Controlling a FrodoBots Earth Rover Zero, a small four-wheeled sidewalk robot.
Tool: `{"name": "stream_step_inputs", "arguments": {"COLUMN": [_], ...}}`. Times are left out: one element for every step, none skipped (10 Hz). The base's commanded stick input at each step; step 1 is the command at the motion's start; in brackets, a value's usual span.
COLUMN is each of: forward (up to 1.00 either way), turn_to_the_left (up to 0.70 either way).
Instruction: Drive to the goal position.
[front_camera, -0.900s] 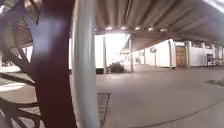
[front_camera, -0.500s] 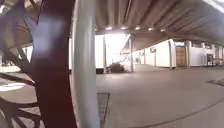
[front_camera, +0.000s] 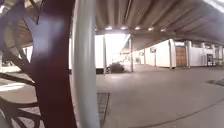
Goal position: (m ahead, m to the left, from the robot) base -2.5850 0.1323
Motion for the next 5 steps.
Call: {"name": "stream_step_inputs", "arguments": {"forward": [-0.58,-0.7,-0.7,-0.7,-0.7], "turn_to_the_left": [0.0,0.0,0.0,0.0,0.0]}}
